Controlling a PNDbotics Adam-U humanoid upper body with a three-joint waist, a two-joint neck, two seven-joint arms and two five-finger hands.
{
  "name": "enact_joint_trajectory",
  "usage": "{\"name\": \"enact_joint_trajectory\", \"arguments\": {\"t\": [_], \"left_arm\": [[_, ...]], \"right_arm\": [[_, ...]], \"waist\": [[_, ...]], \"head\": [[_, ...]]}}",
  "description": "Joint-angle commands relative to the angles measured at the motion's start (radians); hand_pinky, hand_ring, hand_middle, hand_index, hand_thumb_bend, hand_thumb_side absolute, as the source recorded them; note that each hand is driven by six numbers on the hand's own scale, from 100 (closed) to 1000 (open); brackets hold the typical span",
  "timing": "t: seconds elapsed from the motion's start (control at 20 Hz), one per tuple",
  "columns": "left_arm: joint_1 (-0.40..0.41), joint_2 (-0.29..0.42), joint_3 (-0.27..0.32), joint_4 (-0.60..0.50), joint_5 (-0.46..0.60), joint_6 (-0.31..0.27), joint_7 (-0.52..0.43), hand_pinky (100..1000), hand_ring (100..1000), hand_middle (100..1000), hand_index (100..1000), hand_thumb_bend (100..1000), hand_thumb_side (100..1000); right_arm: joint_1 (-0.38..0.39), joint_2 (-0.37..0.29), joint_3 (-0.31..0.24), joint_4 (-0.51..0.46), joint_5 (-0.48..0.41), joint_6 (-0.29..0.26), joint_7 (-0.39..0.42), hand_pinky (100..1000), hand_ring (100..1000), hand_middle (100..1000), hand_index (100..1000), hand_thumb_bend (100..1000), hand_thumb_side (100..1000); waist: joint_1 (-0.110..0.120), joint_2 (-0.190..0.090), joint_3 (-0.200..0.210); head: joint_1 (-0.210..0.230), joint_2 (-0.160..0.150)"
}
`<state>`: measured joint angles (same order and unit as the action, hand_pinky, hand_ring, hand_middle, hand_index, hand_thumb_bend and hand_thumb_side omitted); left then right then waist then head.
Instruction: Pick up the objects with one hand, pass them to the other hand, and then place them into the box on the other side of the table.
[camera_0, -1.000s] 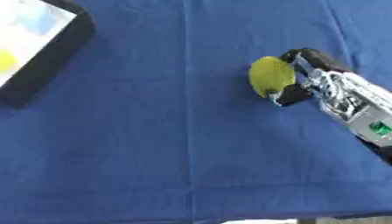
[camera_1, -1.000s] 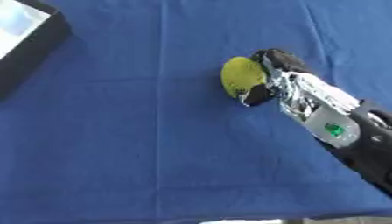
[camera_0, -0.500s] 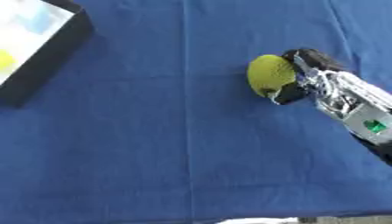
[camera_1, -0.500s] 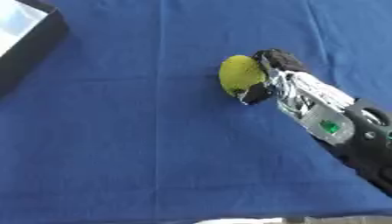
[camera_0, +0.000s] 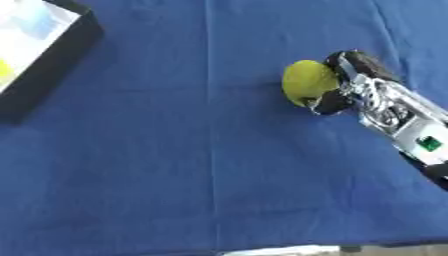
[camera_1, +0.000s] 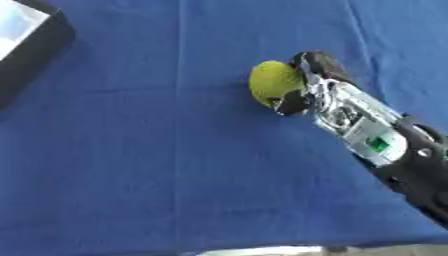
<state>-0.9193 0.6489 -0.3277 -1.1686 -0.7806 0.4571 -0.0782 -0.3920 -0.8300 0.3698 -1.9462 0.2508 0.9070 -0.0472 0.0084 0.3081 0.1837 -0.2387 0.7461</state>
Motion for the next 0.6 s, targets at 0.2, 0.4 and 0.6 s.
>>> {"name": "enact_joint_trajectory", "arguments": {"t": [0.2, 0.4, 0.6], "left_arm": [[-0.011, 0.033, 0.005, 0.000, -0.012, -0.005, -0.004, 861, 790, 700, 745, 100, 277], [-0.010, 0.034, 0.005, 0.000, -0.013, -0.008, -0.005, 860, 788, 695, 744, 100, 274], [-0.007, 0.036, 0.009, -0.011, 0.001, -0.007, -0.004, 859, 781, 686, 742, 100, 267]], "right_arm": [[-0.006, -0.020, -0.010, -0.053, -0.102, 0.000, -0.113, 508, 613, 568, 631, 343, 100], [-0.007, -0.013, -0.004, -0.054, -0.106, 0.000, -0.139, 433, 597, 558, 616, 332, 100], [-0.012, 0.001, -0.013, -0.054, -0.117, -0.024, -0.168, 326, 574, 552, 606, 296, 100]], "waist": [[-0.002, -0.046, -0.006], [-0.005, -0.056, -0.010], [-0.006, -0.064, -0.013]], "head": [[0.007, 0.003], [0.010, 0.006], [0.013, 0.010]]}}
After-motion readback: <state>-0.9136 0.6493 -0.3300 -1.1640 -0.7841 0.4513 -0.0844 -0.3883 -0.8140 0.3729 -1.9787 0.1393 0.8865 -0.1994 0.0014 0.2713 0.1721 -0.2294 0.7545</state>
